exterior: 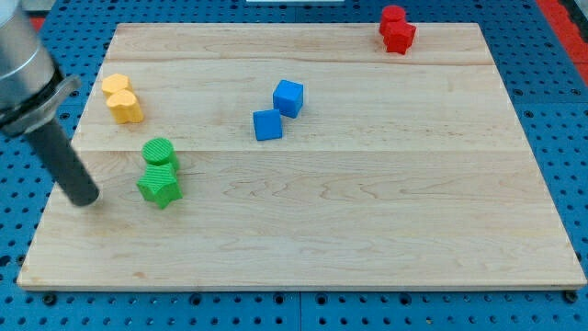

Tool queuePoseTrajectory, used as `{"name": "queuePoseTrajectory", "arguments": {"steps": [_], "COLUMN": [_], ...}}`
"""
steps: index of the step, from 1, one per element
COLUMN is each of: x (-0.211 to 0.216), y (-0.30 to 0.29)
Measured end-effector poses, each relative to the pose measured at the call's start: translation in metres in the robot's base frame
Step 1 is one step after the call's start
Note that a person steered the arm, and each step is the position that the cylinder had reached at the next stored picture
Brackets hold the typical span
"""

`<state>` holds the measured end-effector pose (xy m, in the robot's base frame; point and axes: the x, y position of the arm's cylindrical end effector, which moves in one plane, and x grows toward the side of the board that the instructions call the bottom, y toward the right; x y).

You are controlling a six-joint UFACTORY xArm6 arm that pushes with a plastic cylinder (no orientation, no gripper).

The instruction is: Slide the green blocks to the left of the blue blocks

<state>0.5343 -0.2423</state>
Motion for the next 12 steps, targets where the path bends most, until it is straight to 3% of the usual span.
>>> {"name": "queuePoseTrajectory", "arguments": {"steps": [1, 2, 4, 6, 7, 8, 10, 11, 12], "x": [0.029, 0.013, -0.031, -0.075, -0.057, -0.084, -0.136, -0.143, -0.130], "y": [0.050, 0.090, 0.052, 0.079, -0.009, -0.016, 0.112, 0.135, 0.013]}}
